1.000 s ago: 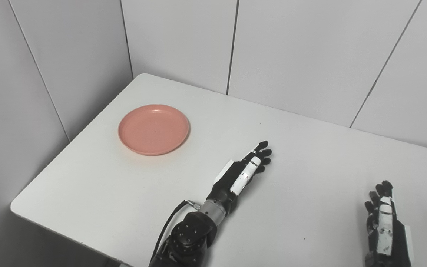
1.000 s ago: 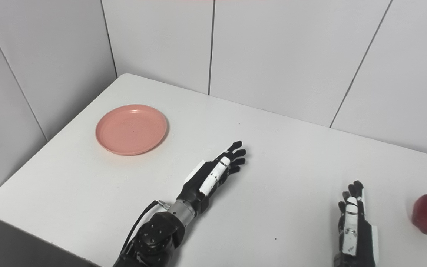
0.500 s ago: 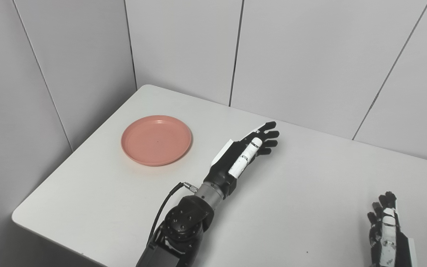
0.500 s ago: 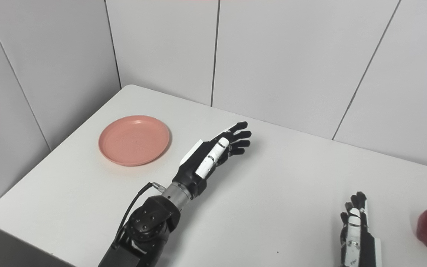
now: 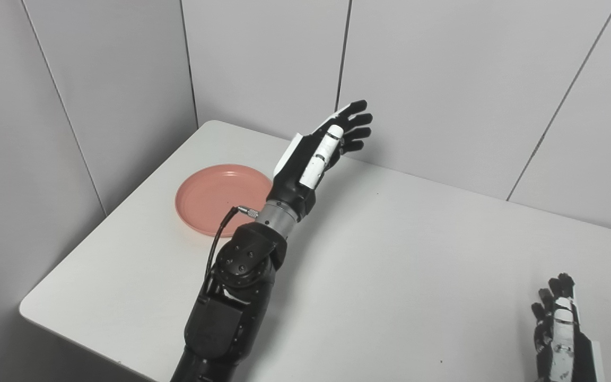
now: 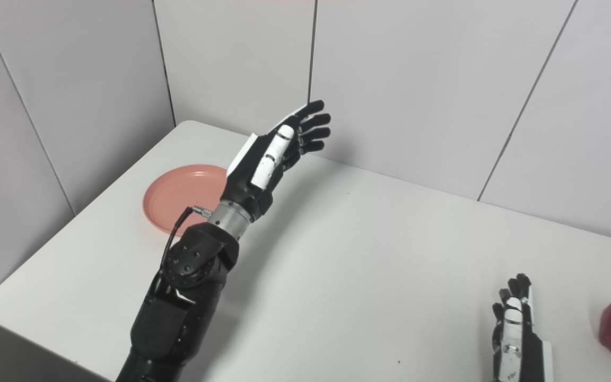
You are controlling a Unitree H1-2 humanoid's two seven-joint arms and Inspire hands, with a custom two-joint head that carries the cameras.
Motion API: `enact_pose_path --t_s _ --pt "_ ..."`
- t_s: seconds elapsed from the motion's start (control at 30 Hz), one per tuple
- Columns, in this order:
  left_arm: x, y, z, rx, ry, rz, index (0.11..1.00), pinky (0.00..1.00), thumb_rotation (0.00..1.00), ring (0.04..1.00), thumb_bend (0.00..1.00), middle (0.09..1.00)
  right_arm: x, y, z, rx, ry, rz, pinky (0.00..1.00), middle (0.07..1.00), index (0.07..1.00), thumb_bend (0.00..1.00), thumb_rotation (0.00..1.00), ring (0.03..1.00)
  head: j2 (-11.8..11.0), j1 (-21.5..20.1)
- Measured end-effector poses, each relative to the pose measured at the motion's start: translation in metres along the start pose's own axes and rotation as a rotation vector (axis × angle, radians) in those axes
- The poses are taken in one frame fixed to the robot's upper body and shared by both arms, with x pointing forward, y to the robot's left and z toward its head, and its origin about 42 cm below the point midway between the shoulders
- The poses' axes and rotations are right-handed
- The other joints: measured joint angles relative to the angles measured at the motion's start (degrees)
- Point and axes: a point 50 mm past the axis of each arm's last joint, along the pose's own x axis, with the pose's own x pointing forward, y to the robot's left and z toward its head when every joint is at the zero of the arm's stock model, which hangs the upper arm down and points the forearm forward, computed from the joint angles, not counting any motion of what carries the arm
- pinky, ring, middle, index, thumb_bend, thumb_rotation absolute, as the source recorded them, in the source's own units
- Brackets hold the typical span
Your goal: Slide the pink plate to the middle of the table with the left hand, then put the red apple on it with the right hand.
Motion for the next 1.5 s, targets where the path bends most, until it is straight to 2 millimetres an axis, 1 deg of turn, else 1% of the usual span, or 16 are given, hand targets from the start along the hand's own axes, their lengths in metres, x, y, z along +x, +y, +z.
enact_pose_path --t_s 0.2,0.27,0.37,0.43,0.53,0.73,0.9,0.97,1.03,1.13,1.17,1.23,1.37,1.5 --pt "0.006 0.027 0.009 0.03 -0.022 0.063 0.854 0.84 1.0 0.854 0.4 0.87 0.0 -0.003 0.0 -0.007 0.0 -0.001 1.0 1.0 1.0 0.03 1.0 1.0 -0.09 0.79" --pt "0.01 0.036 0.009 0.04 -0.021 0.079 0.849 0.83 1.0 0.847 0.4 0.864 0.0 -0.003 0.0 -0.007 0.001 -0.002 1.0 1.0 1.0 0.03 1.0 1.0 -0.09 0.88" --pt "0.015 0.056 0.012 0.049 -0.025 0.137 0.84 0.82 1.0 0.841 0.41 0.859 0.0 -0.003 0.0 -0.008 0.011 -0.003 1.0 1.0 1.0 0.02 1.0 1.0 -0.09 0.97" --pt "0.018 0.069 0.011 0.048 -0.017 0.172 0.842 0.83 0.99 0.844 0.43 0.86 0.0 -0.005 0.0 -0.014 0.013 0.0 1.0 1.0 1.0 0.02 1.0 1.0 -0.18 1.23" --pt "0.02 0.09 0.006 0.062 0.009 0.22 0.831 0.82 1.0 0.834 0.41 0.849 0.0 -0.006 0.0 -0.018 0.014 0.001 1.0 1.0 1.0 0.01 1.0 1.0 -0.26 1.76" --pt "0.023 0.122 -0.001 0.12 0.032 0.28 0.832 0.83 1.0 0.835 0.42 0.847 0.0 -0.007 0.0 -0.005 0.028 0.0 1.0 1.0 1.0 0.01 1.0 1.0 -0.44 2.2" --pt "0.022 0.142 -0.001 0.102 0.038 0.359 0.817 0.81 1.0 0.82 0.37 0.826 0.0 -0.007 0.004 -0.002 0.019 0.002 1.0 1.0 1.0 0.01 1.0 1.0 -0.62 2.64" --pt "0.021 0.151 -0.004 0.1 0.056 0.382 0.818 0.81 0.99 0.822 0.37 0.827 0.0 -0.007 0.006 -0.002 0.012 0.004 1.0 1.0 1.0 0.01 1.0 1.0 -0.53 2.81" --pt "0.02 0.159 -0.007 0.099 0.07 0.401 0.827 0.83 1.0 0.836 0.39 0.839 0.0 -0.007 0.006 -0.004 0.014 0.003 1.0 1.0 1.0 0.0 1.0 1.0 -0.53 2.99" --pt "0.017 0.176 -0.01 0.108 0.075 0.428 0.821 0.83 1.0 0.83 0.4 0.833 0.0 -0.008 0.006 -0.004 0.014 0.003 1.0 1.0 1.0 0.0 1.0 1.0 -0.44 3.16" --pt "0.016 0.182 -0.01 0.113 0.078 0.439 0.82 0.83 0.99 0.831 0.38 0.833 0.0 -0.008 0.006 -0.004 0.014 0.004 1.0 1.0 1.0 0.01 1.0 1.0 -0.44 3.25" --pt "0.014 0.192 -0.009 0.117 0.073 0.459 0.815 0.83 0.99 0.831 0.36 0.833 0.0 -0.009 0.007 -0.006 0.014 0.004 1.0 1.0 1.0 0.01 1.0 1.0 -0.44 3.69" --pt "0.012 0.204 -0.009 0.117 0.077 0.482 0.815 0.83 1.0 0.834 0.34 0.833 0.0 -0.01 0.007 -0.011 0.015 0.006 1.0 1.0 1.0 0.01 1.0 1.0 -0.35 3.78" --pt "0.008 0.217 -0.016 0.12 0.107 0.506 0.808 0.82 1.0 0.832 0.35 0.83 0.0 -0.01 0.008 -0.007 0.015 0.005 1.0 1.0 1.0 0.01 1.0 1.0 -0.44 4.22"
